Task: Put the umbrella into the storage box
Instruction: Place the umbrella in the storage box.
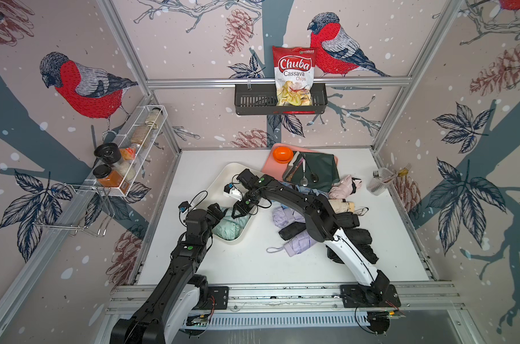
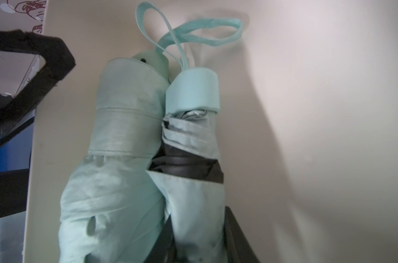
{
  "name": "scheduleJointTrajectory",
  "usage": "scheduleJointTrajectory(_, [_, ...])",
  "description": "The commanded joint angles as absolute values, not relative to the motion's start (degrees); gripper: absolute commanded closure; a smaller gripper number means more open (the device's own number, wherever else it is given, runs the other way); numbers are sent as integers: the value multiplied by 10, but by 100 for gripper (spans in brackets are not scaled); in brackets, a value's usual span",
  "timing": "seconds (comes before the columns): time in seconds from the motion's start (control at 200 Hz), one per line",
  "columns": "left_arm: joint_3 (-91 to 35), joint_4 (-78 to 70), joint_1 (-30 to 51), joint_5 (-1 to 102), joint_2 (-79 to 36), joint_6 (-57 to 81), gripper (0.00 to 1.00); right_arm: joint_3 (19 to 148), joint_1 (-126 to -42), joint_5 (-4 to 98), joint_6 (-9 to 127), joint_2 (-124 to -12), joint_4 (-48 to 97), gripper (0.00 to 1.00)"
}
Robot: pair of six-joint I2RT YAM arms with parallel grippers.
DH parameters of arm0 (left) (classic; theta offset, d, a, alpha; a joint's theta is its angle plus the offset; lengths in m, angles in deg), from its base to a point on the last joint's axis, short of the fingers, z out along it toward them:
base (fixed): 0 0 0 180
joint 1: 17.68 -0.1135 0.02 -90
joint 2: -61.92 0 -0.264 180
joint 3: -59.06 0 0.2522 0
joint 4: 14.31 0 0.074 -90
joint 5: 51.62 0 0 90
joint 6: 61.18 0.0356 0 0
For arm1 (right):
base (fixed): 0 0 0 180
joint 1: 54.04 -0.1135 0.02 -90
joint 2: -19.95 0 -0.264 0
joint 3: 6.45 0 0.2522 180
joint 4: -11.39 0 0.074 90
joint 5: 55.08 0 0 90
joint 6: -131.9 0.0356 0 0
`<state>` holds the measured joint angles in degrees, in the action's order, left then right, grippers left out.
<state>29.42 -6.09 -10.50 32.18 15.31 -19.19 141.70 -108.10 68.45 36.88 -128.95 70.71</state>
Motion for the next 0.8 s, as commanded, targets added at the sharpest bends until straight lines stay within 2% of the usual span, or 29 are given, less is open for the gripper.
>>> scheduleJointTrajectory(0.0, [302,3,-102,334,146,-208,15,1423,-1083,666,360,-1267,713,78])
scheduleJointTrajectory(0.065, [302,2,-102,333,145,-210,15,1423,-1085,649,369,-1253,705,82])
scheduleJointTrajectory(0.175, [305,-3,-100,331,148,-214,14,1423,-1095,601,400,-1239,689,97])
scheduleJointTrajectory(0.245, [306,-6,-100,330,150,-218,14,1423,-1103,577,429,-1236,680,100])
scheduleJointTrajectory(0.36, [308,-10,-97,327,151,-225,14,1422,-1118,529,473,-1237,673,100])
scheduleJointTrajectory(0.64, [312,3,-97,289,177,-240,15,1420,-1164,340,497,-1251,681,100])
scheduleJointTrajectory(0.795, [303,21,-97,254,179,-245,19,1420,-1182,308,498,-1250,680,98])
